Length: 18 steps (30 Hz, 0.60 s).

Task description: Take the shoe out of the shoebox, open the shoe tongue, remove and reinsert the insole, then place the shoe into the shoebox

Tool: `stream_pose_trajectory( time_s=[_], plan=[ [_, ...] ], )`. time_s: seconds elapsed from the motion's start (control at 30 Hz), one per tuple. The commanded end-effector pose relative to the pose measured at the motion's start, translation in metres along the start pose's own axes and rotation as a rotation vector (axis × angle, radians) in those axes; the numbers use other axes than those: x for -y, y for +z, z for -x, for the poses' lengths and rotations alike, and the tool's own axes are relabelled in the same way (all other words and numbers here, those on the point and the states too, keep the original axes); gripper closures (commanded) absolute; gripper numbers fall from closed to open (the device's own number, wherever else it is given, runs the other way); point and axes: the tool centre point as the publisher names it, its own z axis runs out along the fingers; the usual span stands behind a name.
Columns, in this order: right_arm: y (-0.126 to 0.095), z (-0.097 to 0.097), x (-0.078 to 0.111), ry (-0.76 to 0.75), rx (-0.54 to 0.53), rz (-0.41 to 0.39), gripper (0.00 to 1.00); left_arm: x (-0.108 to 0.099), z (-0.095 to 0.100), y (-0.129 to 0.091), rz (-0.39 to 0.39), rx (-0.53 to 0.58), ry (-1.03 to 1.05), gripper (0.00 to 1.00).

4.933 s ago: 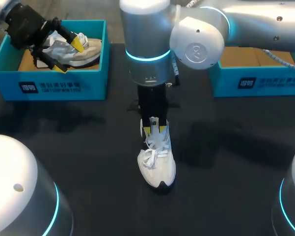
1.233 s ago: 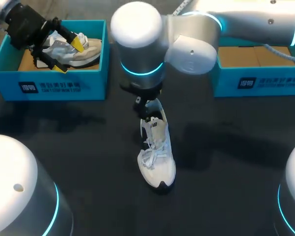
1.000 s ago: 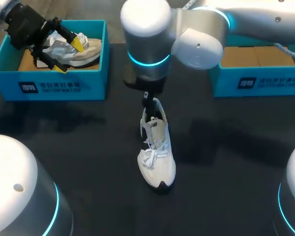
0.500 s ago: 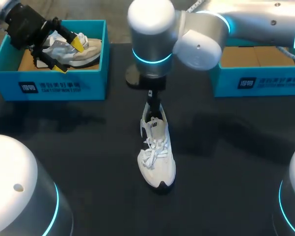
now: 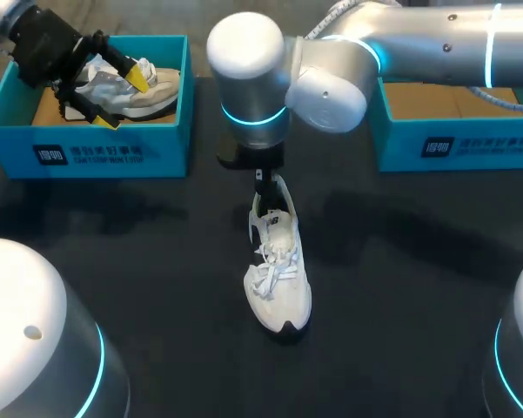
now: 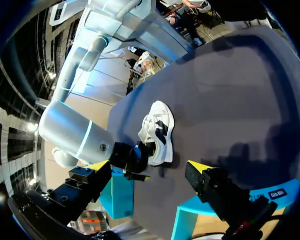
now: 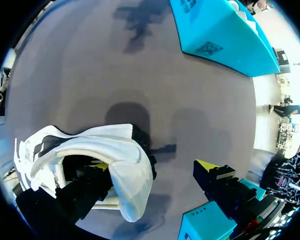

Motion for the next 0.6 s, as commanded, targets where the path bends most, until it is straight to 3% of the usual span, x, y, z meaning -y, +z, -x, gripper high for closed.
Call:
stream_pose_trajectory(
  time_s=[0.03, 0.13, 0.23, 0.3, 0.37, 0.47, 0.5, 0.6],
  plan=[
    [0.001, -0.001, 0.002, -0.007, -0.006, -0.002, 0.00, 0.000, 0.000, 0.000, 0.000, -0.002, 0.001, 0.00],
    [0.001, -0.002, 0.004, -0.022, -0.012, 0.003, 0.03, 0.000, 0.000, 0.000, 0.000, -0.002, 0.001, 0.00],
    [0.004, -0.003, 0.007, -0.033, -0.021, 0.003, 0.23, 0.000, 0.000, 0.000, 0.000, -0.002, 0.001, 0.00],
    [0.006, -0.003, 0.009, -0.033, -0.028, 0.005, 0.53, 0.000, 0.000, 0.000, 0.000, -0.002, 0.001, 0.00],
    [0.009, -0.004, 0.008, -0.035, -0.036, 0.005, 0.64, 0.000, 0.000, 0.000, 0.000, -0.002, 0.001, 0.00],
    [0.015, -0.007, 0.006, -0.042, -0.050, 0.006, 0.95, 0.000, 0.000, 0.000, 0.000, -0.002, 0.001, 0.00],
    [0.017, -0.008, 0.005, -0.041, -0.053, 0.004, 1.00, 0.000, 0.000, 0.000, 0.000, -0.002, 0.001, 0.00],
    [0.022, -0.011, 0.005, -0.035, -0.061, 0.000, 1.00, 0.000, 0.000, 0.000, 0.000, -0.002, 0.001, 0.00]
  ],
)
